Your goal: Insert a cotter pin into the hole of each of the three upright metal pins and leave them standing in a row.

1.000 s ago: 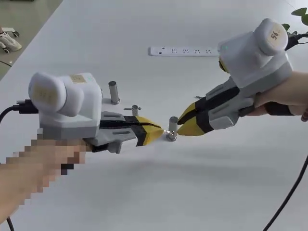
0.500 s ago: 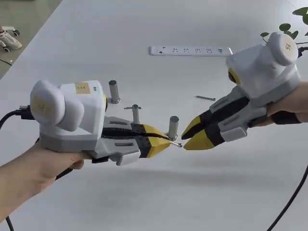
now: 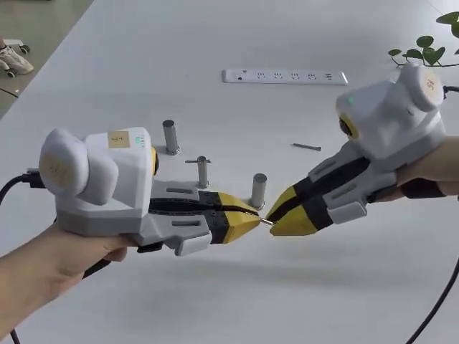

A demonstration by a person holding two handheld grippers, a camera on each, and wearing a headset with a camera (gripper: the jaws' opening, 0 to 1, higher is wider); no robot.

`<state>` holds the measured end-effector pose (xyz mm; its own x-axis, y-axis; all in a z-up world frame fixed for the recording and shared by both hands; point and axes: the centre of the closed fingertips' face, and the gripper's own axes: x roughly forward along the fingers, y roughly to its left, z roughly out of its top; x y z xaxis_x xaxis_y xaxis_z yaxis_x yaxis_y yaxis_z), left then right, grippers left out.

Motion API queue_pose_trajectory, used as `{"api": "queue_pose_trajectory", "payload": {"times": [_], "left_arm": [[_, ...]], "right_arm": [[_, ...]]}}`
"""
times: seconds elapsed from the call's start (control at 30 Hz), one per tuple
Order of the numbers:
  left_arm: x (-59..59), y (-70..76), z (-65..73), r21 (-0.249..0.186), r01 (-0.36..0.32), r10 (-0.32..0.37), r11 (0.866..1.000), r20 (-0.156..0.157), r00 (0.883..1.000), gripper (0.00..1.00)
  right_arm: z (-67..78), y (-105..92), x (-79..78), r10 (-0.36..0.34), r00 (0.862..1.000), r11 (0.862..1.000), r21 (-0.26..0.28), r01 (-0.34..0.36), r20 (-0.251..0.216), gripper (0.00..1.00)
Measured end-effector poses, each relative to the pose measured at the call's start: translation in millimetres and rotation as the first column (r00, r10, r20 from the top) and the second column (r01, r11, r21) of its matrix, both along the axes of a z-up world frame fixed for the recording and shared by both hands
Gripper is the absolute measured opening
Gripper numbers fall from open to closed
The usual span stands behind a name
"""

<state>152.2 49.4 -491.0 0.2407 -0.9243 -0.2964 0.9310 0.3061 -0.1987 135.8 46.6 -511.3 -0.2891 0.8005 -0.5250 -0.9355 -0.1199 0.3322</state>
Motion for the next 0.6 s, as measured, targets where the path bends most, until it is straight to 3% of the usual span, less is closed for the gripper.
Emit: {"api": "queue_pose_trajectory", "payload": {"times": [0.2,0.3,0.6], "left_arm": [[-0.2,-0.1,2.4,-0.019,-0.007,0.006,1.000,-0.010,1.000,0.00],[0.2,-0.2,5.5,-0.050,-0.020,0.018,0.999,-0.031,0.999,0.00],[-3.5,-1.5,2.4,-0.036,-0.009,0.008,0.999,-0.035,0.999,0.00]], "right_arm": [[-0.4,1.4,0.6,-0.007,1.000,1.000,0.008,0.007,-0.006,0.03],[0.0,1.3,1.1,-0.007,1.000,1.000,0.014,0.007,-0.004,0.00],[0.7,-1.7,-0.9,0.027,0.999,1.000,-0.010,-0.026,0.035,0.00]]}}
